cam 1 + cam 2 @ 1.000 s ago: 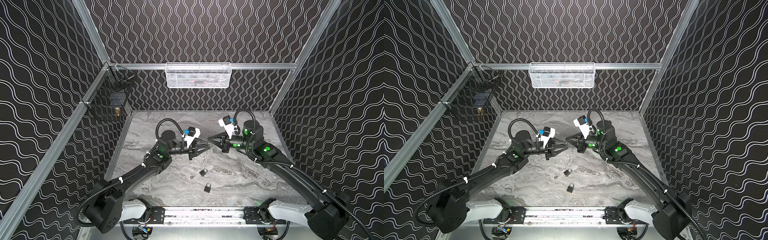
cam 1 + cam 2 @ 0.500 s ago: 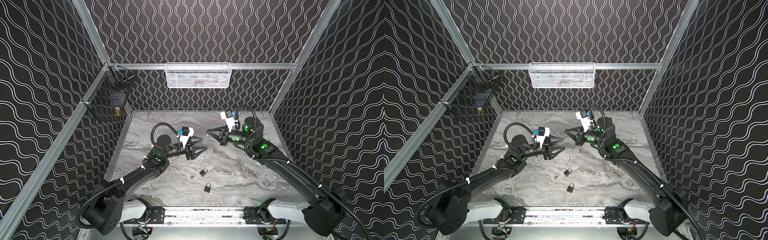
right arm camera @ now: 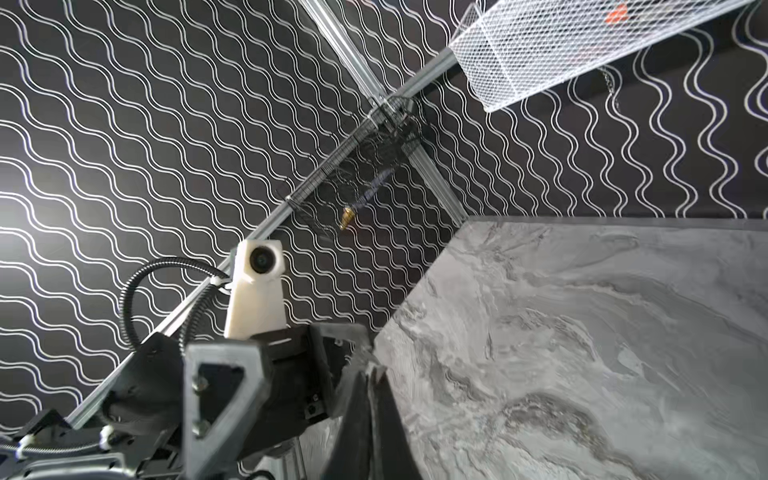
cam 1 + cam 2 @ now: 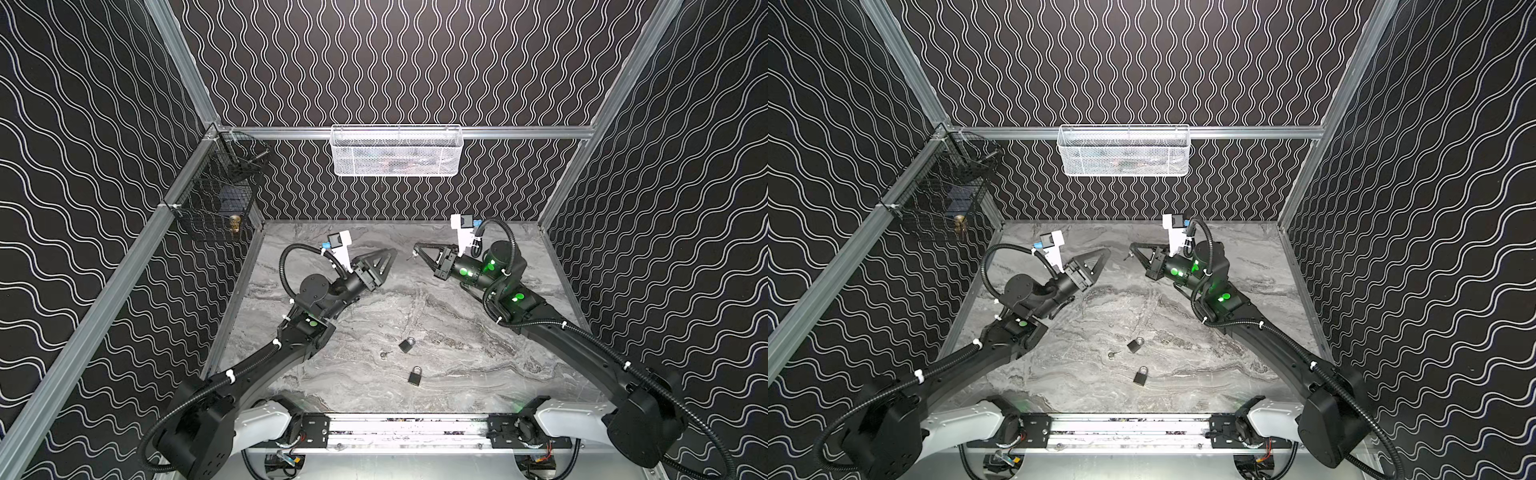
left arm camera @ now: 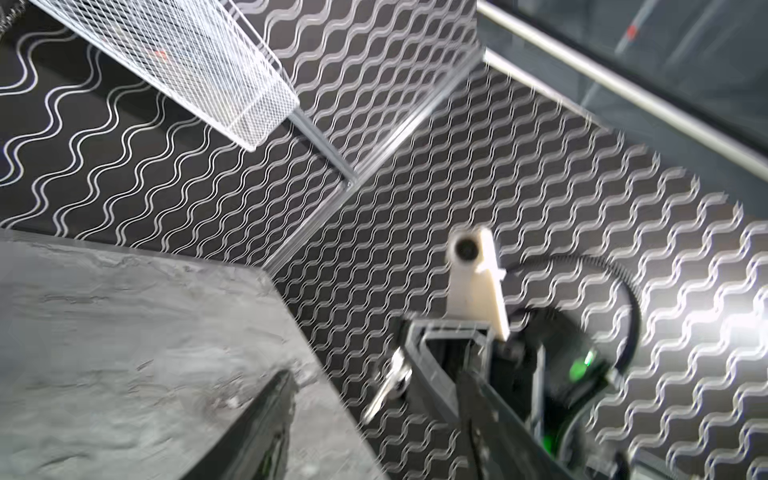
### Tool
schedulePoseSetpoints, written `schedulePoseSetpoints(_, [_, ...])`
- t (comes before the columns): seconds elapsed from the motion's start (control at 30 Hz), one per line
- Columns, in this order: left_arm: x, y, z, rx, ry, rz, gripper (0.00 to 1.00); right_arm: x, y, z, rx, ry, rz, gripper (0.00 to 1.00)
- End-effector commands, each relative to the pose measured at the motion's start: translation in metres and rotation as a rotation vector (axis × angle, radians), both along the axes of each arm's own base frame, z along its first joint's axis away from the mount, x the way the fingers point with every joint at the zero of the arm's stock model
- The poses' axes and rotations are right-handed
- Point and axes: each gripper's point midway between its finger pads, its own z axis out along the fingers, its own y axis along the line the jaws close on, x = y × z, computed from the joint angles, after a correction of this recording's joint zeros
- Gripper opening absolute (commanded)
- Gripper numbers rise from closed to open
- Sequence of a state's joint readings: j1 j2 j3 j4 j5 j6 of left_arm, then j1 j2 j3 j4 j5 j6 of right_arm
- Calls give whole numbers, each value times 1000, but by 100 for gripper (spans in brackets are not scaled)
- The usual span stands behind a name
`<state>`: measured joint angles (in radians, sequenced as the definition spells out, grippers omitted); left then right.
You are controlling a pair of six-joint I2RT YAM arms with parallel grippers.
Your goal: Unlock with the key
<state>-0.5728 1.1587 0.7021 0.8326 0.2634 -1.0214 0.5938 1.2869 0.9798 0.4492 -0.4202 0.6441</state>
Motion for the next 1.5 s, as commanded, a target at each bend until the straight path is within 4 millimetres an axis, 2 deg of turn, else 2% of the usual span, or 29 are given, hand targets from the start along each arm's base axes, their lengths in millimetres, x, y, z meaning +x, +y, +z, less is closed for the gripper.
schedulePoseSetpoints(0.0, [11, 5, -9, -64, 178, 48, 66, 4, 1, 20, 114, -23, -39, 0])
schedulePoseSetpoints(0.2, [16, 6, -19, -85, 279, 71, 65, -3, 10, 32, 225, -34, -40, 0])
schedulePoseSetpoints(0.3, [16, 5, -19, -93, 282, 79, 63, -5, 18, 34, 227, -26, -49, 0])
schedulePoseSetpoints(0.47, [14, 4, -8, -141, 231, 53, 55, 3, 21, 23, 240, 27, -85, 0])
schedulePoseSetpoints(0.73, [10, 2, -1, -171, 208, 33, 41, 3, 23, 21, 280, 44, -113, 0])
schedulePoseSetpoints(0.97, [11, -1, -2, -176, 203, 23, 32, 5, 29, 12, 285, 70, -119, 0])
schedulePoseSetpoints(1.03, [11, -1, -3, -176, 205, 24, 27, 5, 30, 12, 281, 74, -113, 0])
schedulePoseSetpoints(1.1, [11, -1, -3, -174, 201, 26, 27, 4, 31, 12, 286, 70, -111, 0])
schedulePoseSetpoints(1.47, [12, -2, -4, -169, 190, 24, 5, 3, 31, 9, 281, 78, -117, 0])
